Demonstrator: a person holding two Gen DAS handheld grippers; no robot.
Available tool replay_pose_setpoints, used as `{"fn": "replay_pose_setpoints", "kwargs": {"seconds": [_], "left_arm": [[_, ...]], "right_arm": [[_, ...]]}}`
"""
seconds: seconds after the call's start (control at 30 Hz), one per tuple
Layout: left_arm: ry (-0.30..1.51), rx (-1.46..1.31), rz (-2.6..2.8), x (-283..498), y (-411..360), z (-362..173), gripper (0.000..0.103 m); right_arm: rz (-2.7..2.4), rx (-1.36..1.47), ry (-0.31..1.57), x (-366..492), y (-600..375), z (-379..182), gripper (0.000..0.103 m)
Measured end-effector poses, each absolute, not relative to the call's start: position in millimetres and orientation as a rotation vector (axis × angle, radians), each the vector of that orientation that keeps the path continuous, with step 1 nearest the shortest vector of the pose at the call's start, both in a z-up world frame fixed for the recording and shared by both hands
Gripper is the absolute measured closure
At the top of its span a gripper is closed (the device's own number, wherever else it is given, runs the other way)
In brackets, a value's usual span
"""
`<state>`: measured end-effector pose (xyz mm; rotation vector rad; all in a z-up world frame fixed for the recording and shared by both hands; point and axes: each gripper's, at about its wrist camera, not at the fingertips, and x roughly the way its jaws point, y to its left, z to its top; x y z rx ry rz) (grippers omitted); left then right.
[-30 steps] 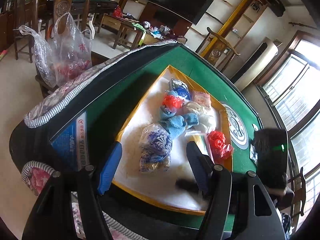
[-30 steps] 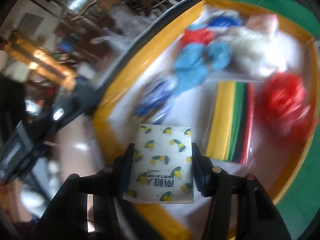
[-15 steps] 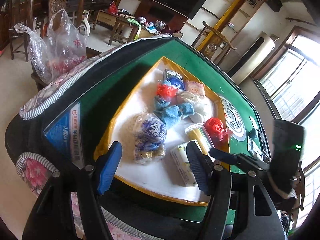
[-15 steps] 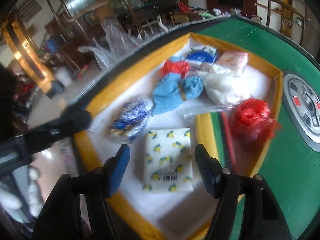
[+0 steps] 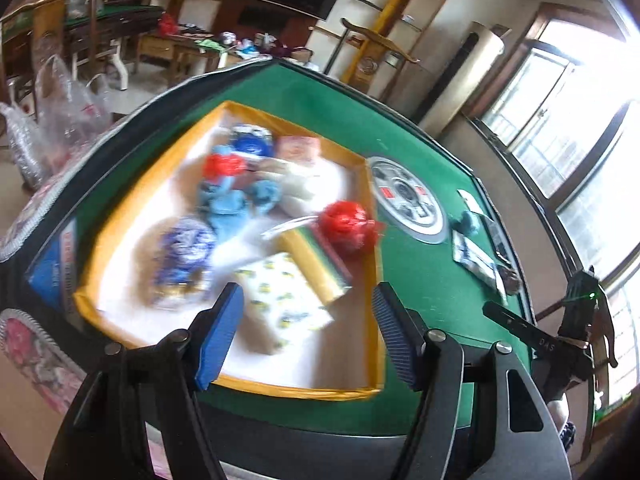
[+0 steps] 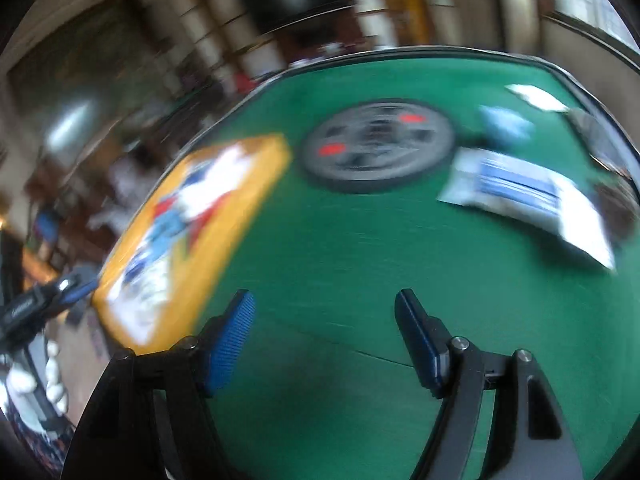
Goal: Organize soft objects
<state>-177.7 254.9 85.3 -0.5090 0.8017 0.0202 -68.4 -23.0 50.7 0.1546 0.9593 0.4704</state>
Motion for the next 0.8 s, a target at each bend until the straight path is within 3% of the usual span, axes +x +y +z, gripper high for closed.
{"fn": "replay_pose_setpoints", "kwargs": {"seconds": [0.33, 0.57, 0.8], "left_arm": [[0.645, -0.607, 0.248, -227, 307, 119, 0.037], [0.583, -0.606, 0.341, -261, 319, 133, 0.031], [0.69, -0.481, 0.339, -203, 301, 117, 0.029]], "right_arm": [[0.314, 0.329, 0.87, -92, -147, 60, 0.035], [0.325, 0.389, 0.82, -102, -173, 62, 0.035], [0.333, 0.389, 0.811, -92, -179, 63, 0.034]]}}
